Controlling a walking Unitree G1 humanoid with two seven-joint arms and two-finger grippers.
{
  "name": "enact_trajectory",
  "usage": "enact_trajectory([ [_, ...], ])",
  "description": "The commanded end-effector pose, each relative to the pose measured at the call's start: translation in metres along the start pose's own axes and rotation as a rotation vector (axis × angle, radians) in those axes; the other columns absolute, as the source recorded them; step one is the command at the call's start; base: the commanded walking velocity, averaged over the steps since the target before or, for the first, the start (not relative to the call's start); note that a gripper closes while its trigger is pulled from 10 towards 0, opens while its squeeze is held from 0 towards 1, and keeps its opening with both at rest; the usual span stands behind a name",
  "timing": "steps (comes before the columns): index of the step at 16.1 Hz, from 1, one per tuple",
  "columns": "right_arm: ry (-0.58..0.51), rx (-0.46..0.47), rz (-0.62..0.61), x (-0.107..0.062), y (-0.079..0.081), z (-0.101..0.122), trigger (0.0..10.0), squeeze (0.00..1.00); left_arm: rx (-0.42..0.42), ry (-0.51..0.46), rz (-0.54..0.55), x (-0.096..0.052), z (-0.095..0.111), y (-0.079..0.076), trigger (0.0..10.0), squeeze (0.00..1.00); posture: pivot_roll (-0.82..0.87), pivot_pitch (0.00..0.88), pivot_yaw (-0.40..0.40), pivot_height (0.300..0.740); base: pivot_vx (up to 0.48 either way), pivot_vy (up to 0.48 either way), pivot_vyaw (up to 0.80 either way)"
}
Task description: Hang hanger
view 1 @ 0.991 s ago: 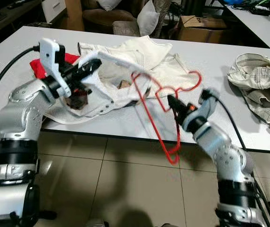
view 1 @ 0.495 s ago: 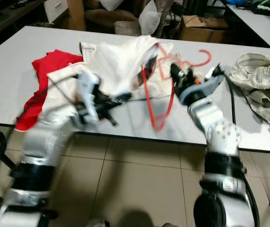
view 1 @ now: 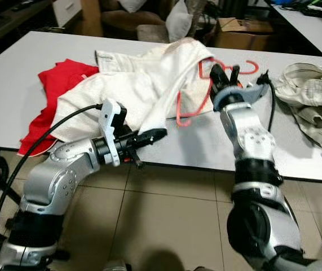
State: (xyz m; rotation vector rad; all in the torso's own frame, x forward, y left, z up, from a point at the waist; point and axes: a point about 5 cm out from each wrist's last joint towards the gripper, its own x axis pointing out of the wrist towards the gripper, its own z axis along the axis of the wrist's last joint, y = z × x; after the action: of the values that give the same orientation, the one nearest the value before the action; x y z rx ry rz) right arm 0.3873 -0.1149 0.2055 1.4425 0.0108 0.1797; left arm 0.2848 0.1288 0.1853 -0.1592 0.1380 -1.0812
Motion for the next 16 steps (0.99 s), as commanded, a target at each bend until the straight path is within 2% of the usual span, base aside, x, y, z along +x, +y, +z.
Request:
enact_trajectory([
  [1, 0.006, 0.103, 0.027, 0.005, 0.011, -0.022, 10.0, 0.0, -0.008, 0.016, -0.029, 0.004, -0.001, -0.006, 0.0, 0.0, 0.03, 0.0, 0.01, 0.74, 0.0, 0.0, 0.0],
  [2, 0.011, 0.111, 0.025, 0.008, 0.012, -0.027, 10.0, 0.0, -0.02, 0.029, -0.036, 0.009, -0.005, -0.01, 0.0, 0.0, 0.04, 0.0, 0.01, 0.74, 0.0, 0.0, 0.0],
  [4, 0.021, 0.042, 0.03, 0.01, 0.012, -0.033, 10.0, 0.0, -0.089, -0.059, -0.075, 0.018, 0.006, -0.018, 0.0, 0.0, 0.05, 0.0, 0.008, 0.74, 0.0, 0.0, 0.0],
  [5, 0.015, 0.054, 0.021, 0.012, 0.011, -0.037, 10.0, 0.0, -0.127, -0.09, -0.117, 0.026, 0.01, -0.026, 0.0, 0.0, 0.06, 0.0, 0.005, 0.74, 0.0, 0.0, 0.0],
  [6, 0.009, 0.073, 0.013, 0.013, 0.01, -0.039, 10.0, 0.0, -0.128, -0.075, -0.135, 0.029, 0.008, -0.03, 0.0, 0.0, 0.06, 0.0, 0.005, 0.74, 0.0, 0.0, 0.0],
  [8, 0.008, 0.085, 0.012, 0.014, 0.01, -0.042, 10.0, 0.0, -0.102, -0.001, -0.129, 0.038, -0.004, -0.034, 0.0, 0.0, 0.05, 0.0, 0.006, 0.74, 0.0, 0.0, 0.0],
  [9, 0.015, 0.093, 0.009, 0.013, 0.01, -0.045, 10.0, 0.0, -0.031, 0.031, -0.072, 0.045, -0.009, -0.031, 0.0, 0.0, 0.05, 0.0, 0.007, 0.74, 0.0, 0.0, 0.0],
  [10, 0.018, 0.093, 0.008, 0.013, 0.009, -0.046, 10.0, 0.0, -0.005, 0.038, -0.049, 0.047, -0.009, -0.029, 0.0, 0.0, 0.05, 0.0, 0.007, 0.74, 0.0, 0.0, 0.0],
  [11, 0.028, 0.103, -0.002, 0.011, 0.006, -0.049, 10.0, 0.0, 0.08, 0.038, 0.047, 0.054, -0.008, -0.022, 1.0, 0.0, 0.04, 0.0, 0.007, 0.74, 0.0, 0.0, 0.0],
  [12, 0.035, 0.118, -0.015, 0.009, 0.002, -0.051, 10.0, 0.0, 0.167, 0.036, 0.095, 0.059, -0.006, -0.019, 2.9, 0.0, 0.04, 0.0, 0.007, 0.74, 0.0, 0.0, 0.0],
  [13, 0.034, 0.126, -0.023, 0.007, -0.001, -0.05, 10.0, 0.0, 0.231, 0.049, 0.099, 0.061, -0.006, -0.02, 9.5, 0.0, 0.04, 0.0, 0.007, 0.74, 0.0, 0.0, 0.0],
  [14, 0.033, 0.14, -0.025, 0.007, -0.002, -0.048, 10.0, 0.0, 0.297, 0.082, 0.104, 0.062, -0.011, -0.021, 10.0, 0.0, 0.04, 0.0, 0.007, 0.74, 0.0, 0.0, 0.0],
  [15, 0.037, 0.14, -0.017, 0.006, -0.002, -0.045, 10.0, 0.0, 0.357, 0.129, 0.073, 0.059, -0.017, -0.022, 10.0, 0.0, 0.03, 0.0, 0.007, 0.74, 0.0, 0.0, 0.0],
  [16, 0.043, 0.136, -0.006, 0.006, -0.001, -0.043, 10.0, 0.0, 0.441, 0.18, 0.069, 0.056, -0.024, -0.02, 10.0, 1.0, 0.03, 0.0, 0.006, 0.74, 0.0, 0.0, 0.0],
])
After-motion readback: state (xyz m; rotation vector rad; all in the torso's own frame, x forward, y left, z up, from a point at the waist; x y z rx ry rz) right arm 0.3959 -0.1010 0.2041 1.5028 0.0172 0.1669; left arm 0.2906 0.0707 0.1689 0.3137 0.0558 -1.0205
